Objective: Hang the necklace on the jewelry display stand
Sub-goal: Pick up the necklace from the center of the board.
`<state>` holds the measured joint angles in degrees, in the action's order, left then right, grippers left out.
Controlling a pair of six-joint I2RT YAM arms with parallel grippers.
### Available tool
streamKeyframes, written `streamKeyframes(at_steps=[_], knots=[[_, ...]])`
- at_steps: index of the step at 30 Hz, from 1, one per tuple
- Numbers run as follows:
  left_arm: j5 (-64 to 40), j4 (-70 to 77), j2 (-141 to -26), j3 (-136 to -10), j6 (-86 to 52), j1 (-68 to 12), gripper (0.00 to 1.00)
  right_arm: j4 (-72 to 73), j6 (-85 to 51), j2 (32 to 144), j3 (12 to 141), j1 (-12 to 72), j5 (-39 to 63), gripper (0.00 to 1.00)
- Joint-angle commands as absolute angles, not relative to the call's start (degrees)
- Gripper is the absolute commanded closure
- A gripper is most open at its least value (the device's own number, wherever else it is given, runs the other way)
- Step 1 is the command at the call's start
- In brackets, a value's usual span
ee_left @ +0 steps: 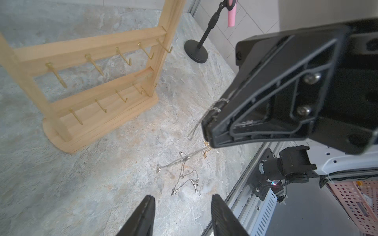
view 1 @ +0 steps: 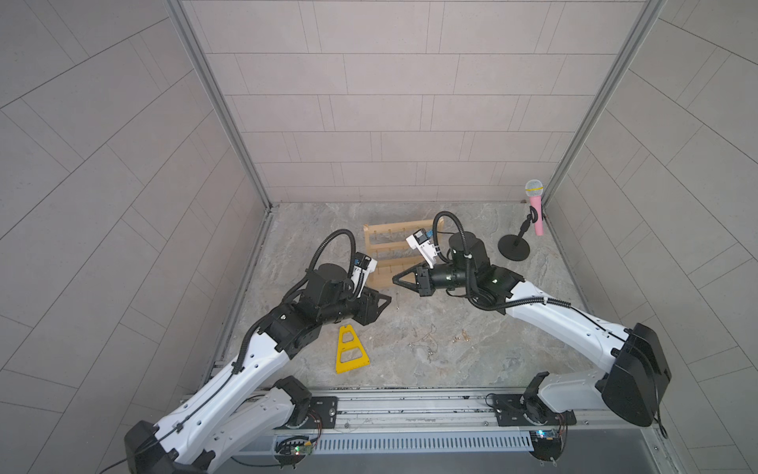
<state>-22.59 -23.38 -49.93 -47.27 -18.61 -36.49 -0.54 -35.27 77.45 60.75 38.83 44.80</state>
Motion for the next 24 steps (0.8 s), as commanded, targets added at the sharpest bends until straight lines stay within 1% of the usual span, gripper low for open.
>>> streamKeyframes(at_steps=[1, 6, 11, 16, 24], knots=[[-20.3, -18.3, -49.4, -46.6, -18.6, -36.9, 0.51, -3.4, -36.3, 76.4, 62.1, 38.6, 43.4, 1.0], [-18.7, -16.1, -50.6, -46.8, -18.5, -37.1, 0.54, -3.2, -37.2, 76.5, 63.0, 38.6, 43.0, 1.0], [-17.9, -13.8, -51.9, -46.6, -18.8, -38.0, 0.54, -2.0, -38.6, 76.7, 63.4, 38.6, 42.9, 1.0], [-15.6, -13.7, -53.3, -47.0, -18.0, -39.7, 0.54, -1.6, -39.6, 77.0, 63.8, 38.6, 42.7, 1.0], [-13.6, -13.2, -54.3, -47.7, -17.7, -39.7, 0.57, 1.0, -42.4, 77.5, 64.0, 38.7, 42.9, 1.0]])
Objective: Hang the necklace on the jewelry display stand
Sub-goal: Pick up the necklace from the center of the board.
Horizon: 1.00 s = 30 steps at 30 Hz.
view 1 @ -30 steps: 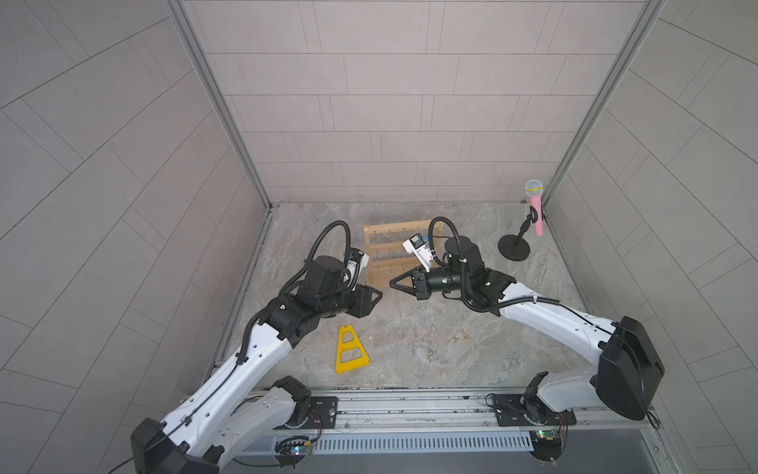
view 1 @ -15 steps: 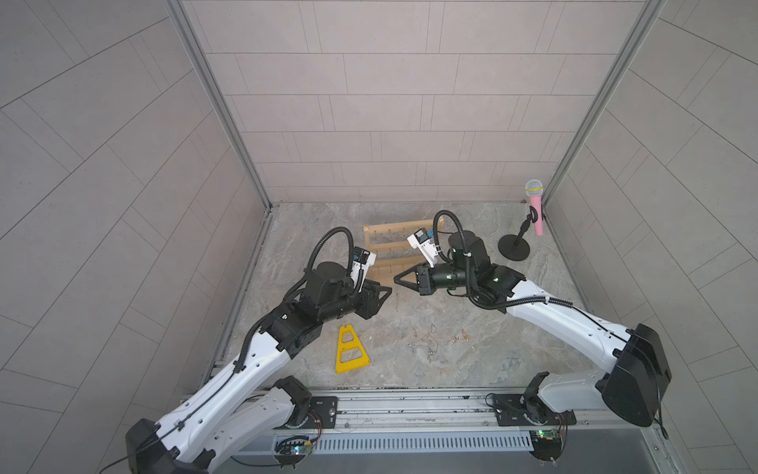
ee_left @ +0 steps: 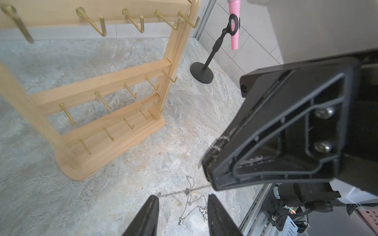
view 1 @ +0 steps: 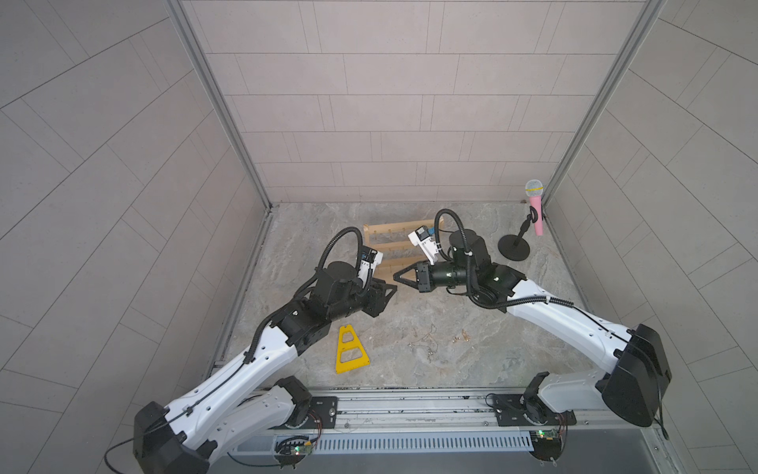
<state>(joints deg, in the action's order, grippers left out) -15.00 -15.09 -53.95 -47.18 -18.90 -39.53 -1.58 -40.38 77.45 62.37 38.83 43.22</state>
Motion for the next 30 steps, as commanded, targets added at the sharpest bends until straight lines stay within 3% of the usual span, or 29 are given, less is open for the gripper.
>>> streamKeyframes(at_steps=[1, 24, 30], knots=[[-13.6, -13.1, -54.5, -47.9, -17.7, -39.9, 0.57, 1.3, -42.7, 77.6, 64.0, 38.7, 42.9, 1.0], [-3.9, -8.3, -55.4, -46.7, -19.3, -43.3, 0.57, 3.6, -46.2, 78.2, 64.6, 40.1, 42.5, 1.0], [-2.8, -7.4, -55.4, -46.0, -19.3, -43.4, 0.63, 4.8, -47.7, 78.3, 64.2, 40.3, 42.6, 1.0]])
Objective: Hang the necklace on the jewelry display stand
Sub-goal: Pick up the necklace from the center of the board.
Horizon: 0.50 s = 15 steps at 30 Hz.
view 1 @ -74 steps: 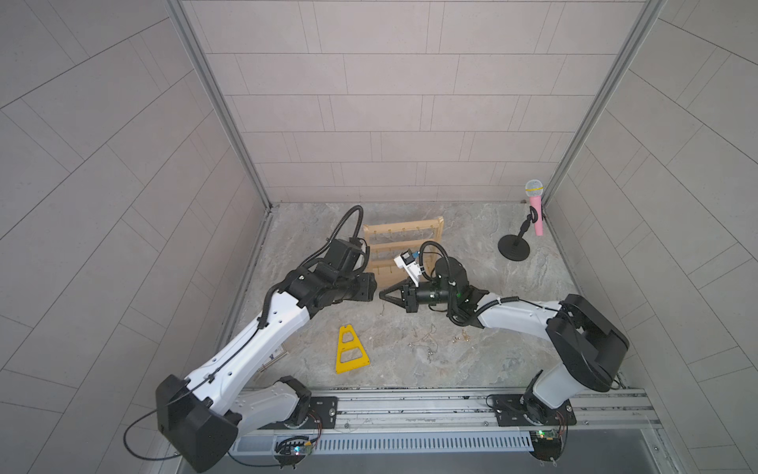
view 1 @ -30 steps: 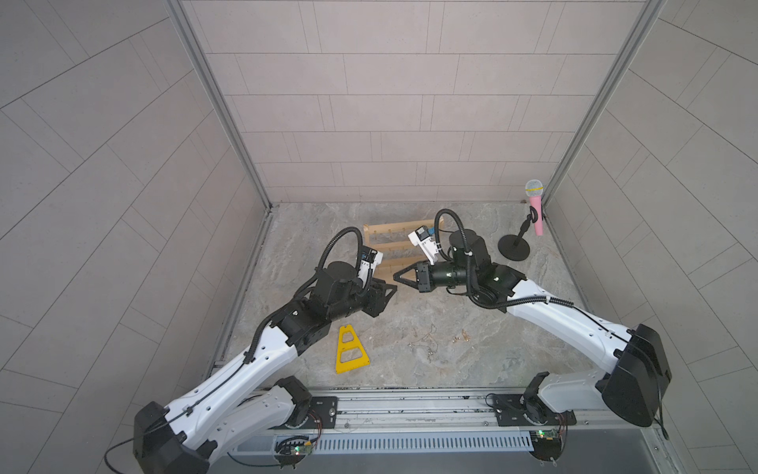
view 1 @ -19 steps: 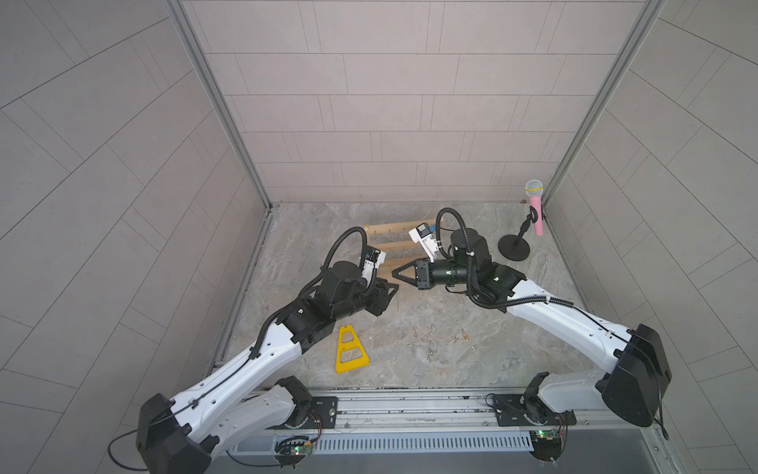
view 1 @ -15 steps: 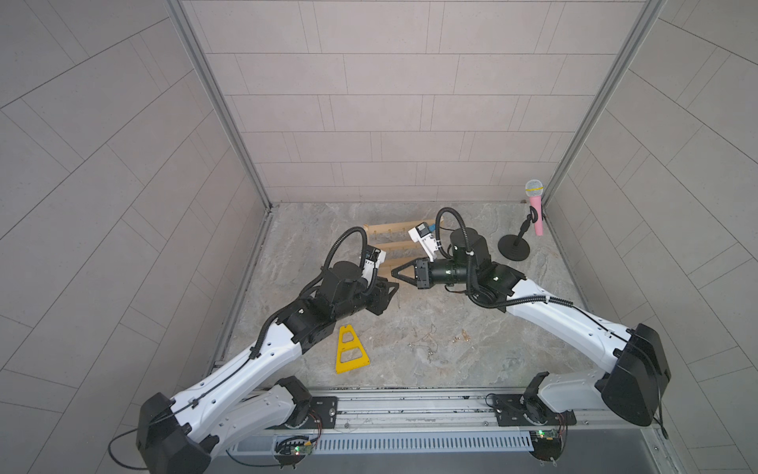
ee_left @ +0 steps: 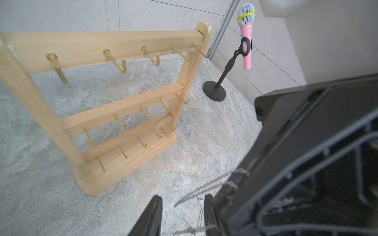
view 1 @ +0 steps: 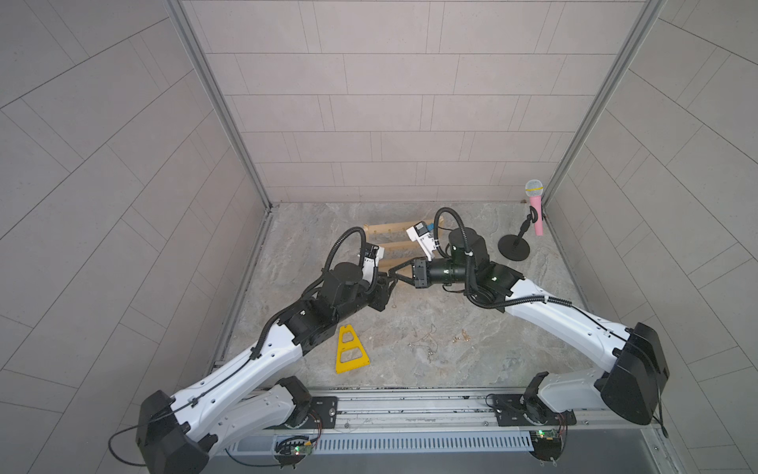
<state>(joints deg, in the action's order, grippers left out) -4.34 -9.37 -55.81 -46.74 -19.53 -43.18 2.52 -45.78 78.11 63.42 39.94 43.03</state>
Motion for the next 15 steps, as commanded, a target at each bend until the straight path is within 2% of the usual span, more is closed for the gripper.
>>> streamKeyframes(at_steps=[1, 15], knots=[[-2.9, -7.1, -55.5, -45.8, -19.3, -43.4, 0.63, 5.1, -48.0, 78.3, 64.1, 40.3, 42.7, 1.0], [-3.3, -6.3, -55.1, -45.4, -20.1, -43.4, 0.88, 5.9, -49.8, 79.4, 63.2, 40.1, 41.7, 1.0]])
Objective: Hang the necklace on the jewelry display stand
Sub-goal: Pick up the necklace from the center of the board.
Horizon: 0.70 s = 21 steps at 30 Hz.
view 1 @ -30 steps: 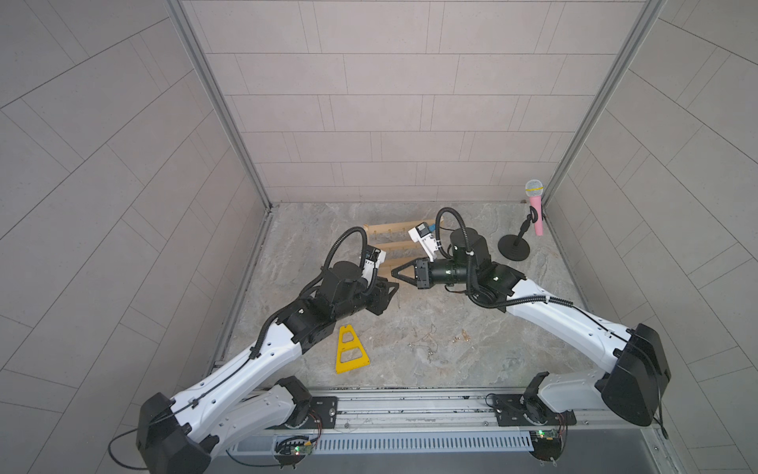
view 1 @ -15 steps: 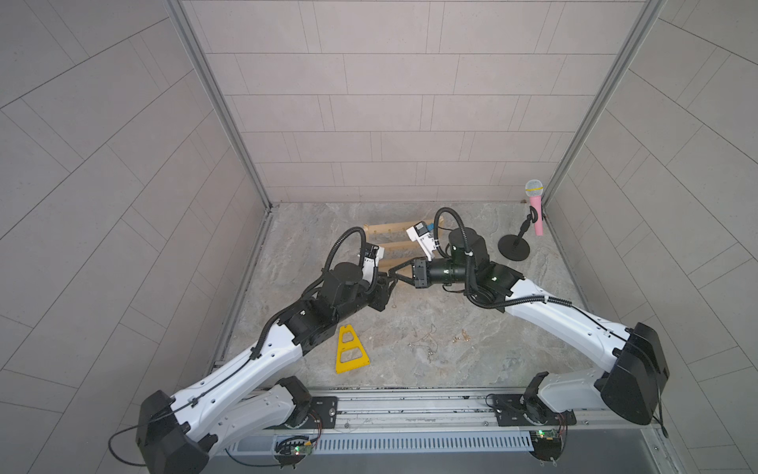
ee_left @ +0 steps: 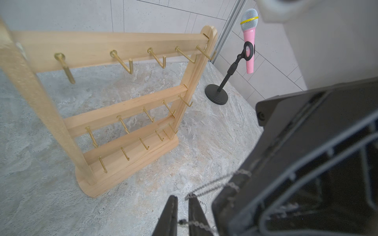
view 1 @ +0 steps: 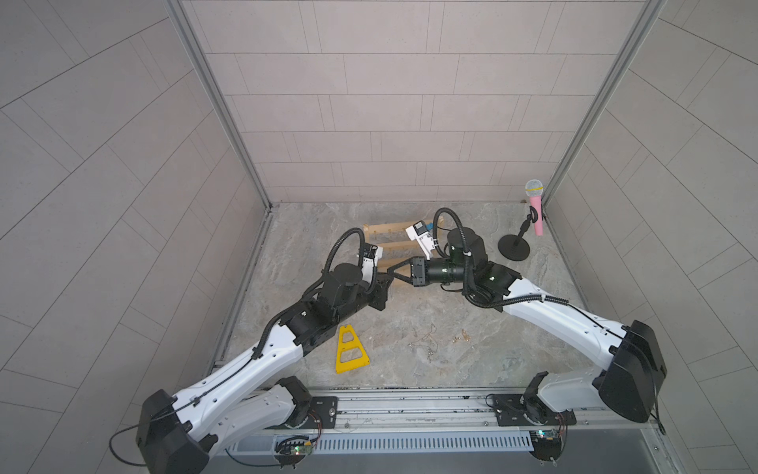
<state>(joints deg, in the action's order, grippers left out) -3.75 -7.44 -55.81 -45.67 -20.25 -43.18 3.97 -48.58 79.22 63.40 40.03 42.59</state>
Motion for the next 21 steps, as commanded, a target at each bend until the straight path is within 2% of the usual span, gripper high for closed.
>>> streamKeyframes(at_steps=[1, 11, 21], knots=[[-2.7, -6.7, -54.9, -45.4, -20.2, -43.4, 0.9, 6.1, -50.0, 79.5, 63.0, 39.9, 41.7, 1.0], [-0.3, -10.4, -54.7, -46.7, -20.6, -43.4, 0.99, 11.9, -53.5, 79.8, 59.3, 38.1, 42.4, 1.0], [4.9, -13.7, -54.0, -48.1, -22.1, -43.3, 1.0, 10.0, -51.7, 79.8, 59.4, 36.5, 43.2, 0.98]])
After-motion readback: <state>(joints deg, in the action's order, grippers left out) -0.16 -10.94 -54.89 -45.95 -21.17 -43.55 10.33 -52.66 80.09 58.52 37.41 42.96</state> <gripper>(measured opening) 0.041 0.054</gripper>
